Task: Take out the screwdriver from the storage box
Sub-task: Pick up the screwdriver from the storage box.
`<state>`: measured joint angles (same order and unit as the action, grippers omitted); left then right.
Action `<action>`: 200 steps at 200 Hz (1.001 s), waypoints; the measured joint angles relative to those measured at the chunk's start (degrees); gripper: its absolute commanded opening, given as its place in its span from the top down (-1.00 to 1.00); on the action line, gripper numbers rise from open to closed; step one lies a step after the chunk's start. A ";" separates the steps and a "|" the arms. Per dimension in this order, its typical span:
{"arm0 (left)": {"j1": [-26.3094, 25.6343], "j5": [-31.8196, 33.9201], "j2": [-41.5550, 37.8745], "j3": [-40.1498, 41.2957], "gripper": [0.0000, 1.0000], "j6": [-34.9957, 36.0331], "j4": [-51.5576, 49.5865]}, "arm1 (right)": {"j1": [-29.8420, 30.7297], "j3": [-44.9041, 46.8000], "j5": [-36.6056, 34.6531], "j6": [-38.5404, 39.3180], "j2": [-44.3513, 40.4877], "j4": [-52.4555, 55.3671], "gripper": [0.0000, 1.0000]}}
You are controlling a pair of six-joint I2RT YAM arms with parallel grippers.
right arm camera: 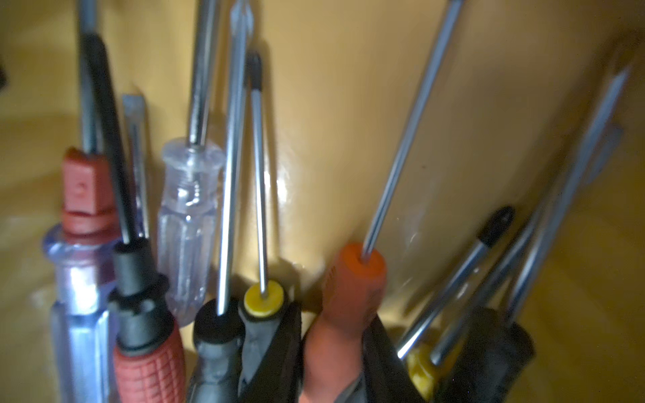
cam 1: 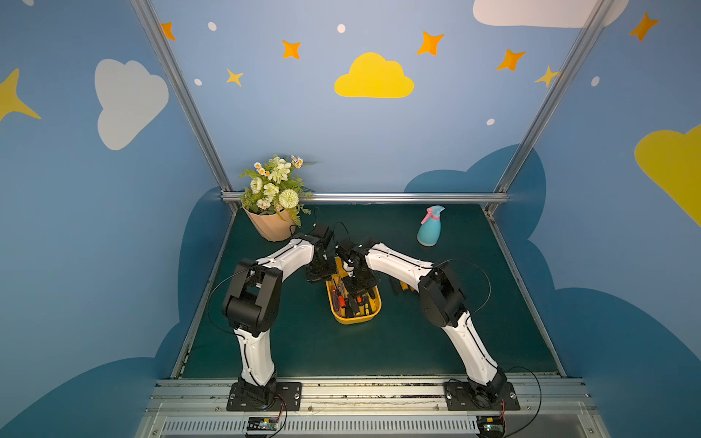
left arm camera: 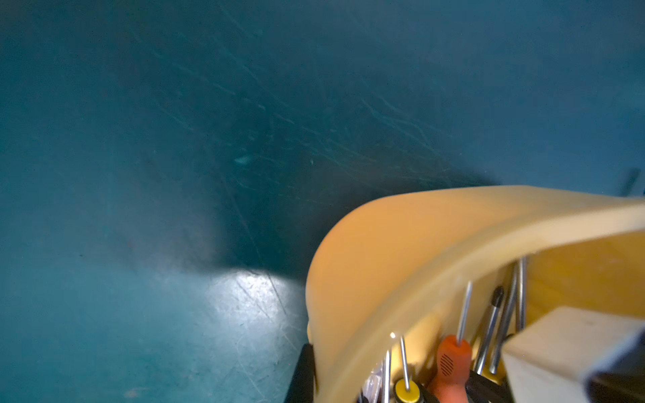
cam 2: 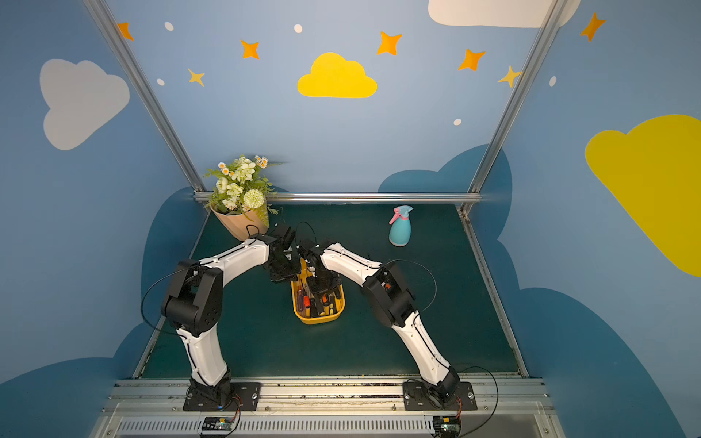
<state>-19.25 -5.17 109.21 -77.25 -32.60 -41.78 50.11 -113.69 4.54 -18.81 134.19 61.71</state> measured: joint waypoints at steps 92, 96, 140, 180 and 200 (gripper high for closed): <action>0.00 1.01 -0.02 -0.33 0.95 -0.09 -0.26 | 0.00 4.04 -0.70 0.90 -5.57 -2.10 1.00; 0.00 1.07 -0.02 -0.33 0.95 -0.15 -0.26 | 0.00 4.48 -0.68 0.87 -6.01 -2.25 1.00; 0.00 1.38 -0.02 -0.31 0.95 -0.48 -0.39 | -0.02 5.81 -1.07 1.09 -11.43 -3.80 1.00; 0.00 1.53 -0.02 -0.31 0.95 -0.87 -0.42 | -0.11 5.81 -2.64 1.53 -17.31 -4.59 1.00; 0.00 1.57 -0.02 -0.31 0.95 -0.87 -0.42 | -0.17 6.67 -4.35 1.70 -20.00 -5.14 1.00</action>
<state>-19.25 -3.60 109.19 -77.56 -33.47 -42.19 49.93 -107.02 0.19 -17.10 114.19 56.58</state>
